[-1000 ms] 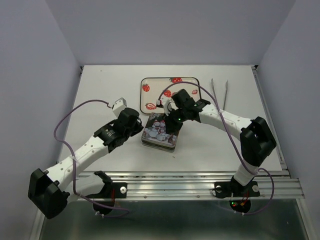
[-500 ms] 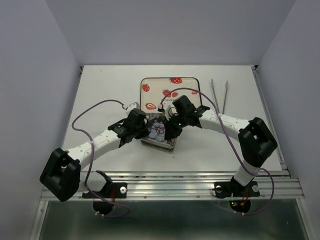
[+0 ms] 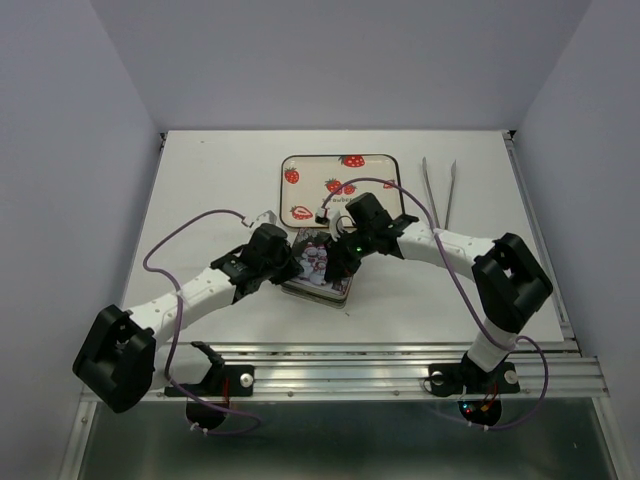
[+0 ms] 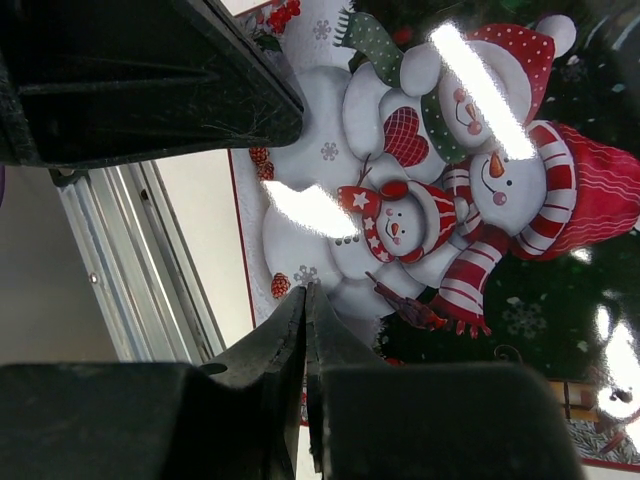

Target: Pack the cookies

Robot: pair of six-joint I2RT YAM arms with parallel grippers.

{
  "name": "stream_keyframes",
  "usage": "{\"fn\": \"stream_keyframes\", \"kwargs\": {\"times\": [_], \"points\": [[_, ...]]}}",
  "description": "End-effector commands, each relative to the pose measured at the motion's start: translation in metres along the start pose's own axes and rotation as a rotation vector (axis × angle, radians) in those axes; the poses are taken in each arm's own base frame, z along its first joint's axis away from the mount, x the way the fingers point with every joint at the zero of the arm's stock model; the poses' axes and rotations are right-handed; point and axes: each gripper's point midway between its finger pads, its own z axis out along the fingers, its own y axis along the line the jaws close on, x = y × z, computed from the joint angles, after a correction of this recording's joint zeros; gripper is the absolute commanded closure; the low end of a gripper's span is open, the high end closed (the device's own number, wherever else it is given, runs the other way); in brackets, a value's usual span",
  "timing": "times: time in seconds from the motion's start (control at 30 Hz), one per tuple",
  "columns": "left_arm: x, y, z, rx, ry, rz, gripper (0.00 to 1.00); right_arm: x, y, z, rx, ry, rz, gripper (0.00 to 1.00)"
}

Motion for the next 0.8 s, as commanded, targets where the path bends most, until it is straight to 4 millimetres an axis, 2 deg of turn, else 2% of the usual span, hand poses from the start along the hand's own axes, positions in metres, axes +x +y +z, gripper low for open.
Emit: {"fn": "stream_keyframes", "kwargs": {"times": [0.0,0.03,0.07,0.1,0.13,0.17,0.2,0.23,0.27,0.3,0.33,0.37,0.43,0.53,0.57,0.63,0.67,0.77], "points": [[0.021,0.044,-0.004,-0.172,0.074,0.048,0.9,0.052,-0.024,0.003,0.125,0.177,0.051,0.92],[0.014,0.041,-0.006,-0.179,0.054,0.056,0.88,0.044,-0.023,0.0,0.128,0.157,0.036,0.91],[-0.004,0.03,-0.01,-0.172,-0.005,0.071,0.84,0.034,-0.024,-0.003,0.145,0.132,0.022,0.91],[-0.012,0.026,-0.013,-0.173,-0.031,0.079,0.81,0.017,-0.02,-0.009,0.15,0.091,0.0,0.91],[-0.024,0.016,-0.02,-0.152,-0.067,0.079,0.78,0.008,-0.02,-0.012,0.16,0.07,-0.016,0.89],[-0.035,0.009,-0.027,-0.135,-0.114,0.085,0.7,-0.01,-0.016,-0.019,0.171,0.019,-0.04,0.87],[-0.037,0.011,-0.027,-0.142,-0.124,0.088,0.65,-0.011,-0.017,-0.019,0.171,0.015,-0.042,0.87],[-0.041,0.009,-0.031,-0.14,-0.143,0.086,0.61,-0.027,-0.011,-0.026,0.169,-0.028,-0.068,0.84],[-0.048,0.008,-0.039,-0.136,-0.173,0.081,0.54,-0.038,-0.011,-0.029,0.178,-0.062,-0.079,0.76],[-0.049,0.008,-0.042,-0.133,-0.183,0.072,0.53,-0.048,-0.01,-0.032,0.189,-0.091,-0.071,0.75],[-0.046,0.016,-0.047,-0.145,-0.188,0.057,0.54,-0.064,-0.011,-0.037,0.219,-0.137,-0.083,0.66],[-0.042,0.019,-0.049,-0.143,-0.186,0.027,0.56,-0.073,-0.016,-0.041,0.241,-0.168,-0.061,0.59],[-0.027,0.035,-0.05,-0.145,-0.168,-0.008,0.62,-0.094,-0.026,-0.047,0.282,-0.235,-0.034,0.54],[-0.007,0.041,-0.045,-0.104,-0.12,-0.069,0.72,-0.11,-0.048,-0.056,0.319,-0.282,0.047,0.31],[0.009,0.05,-0.042,-0.09,-0.077,-0.076,0.78,-0.115,-0.057,-0.059,0.295,-0.289,0.07,0.26],[0.018,0.05,-0.036,-0.051,-0.059,-0.101,0.83,-0.117,-0.063,-0.058,0.253,-0.289,0.099,0.15],[0.033,0.06,-0.031,-0.052,-0.021,-0.109,0.87,-0.116,-0.062,-0.053,0.191,-0.276,0.104,0.0],[0.046,0.064,-0.022,-0.022,0.004,-0.119,0.89,-0.11,-0.071,-0.05,0.136,-0.258,0.111,0.0]]}}
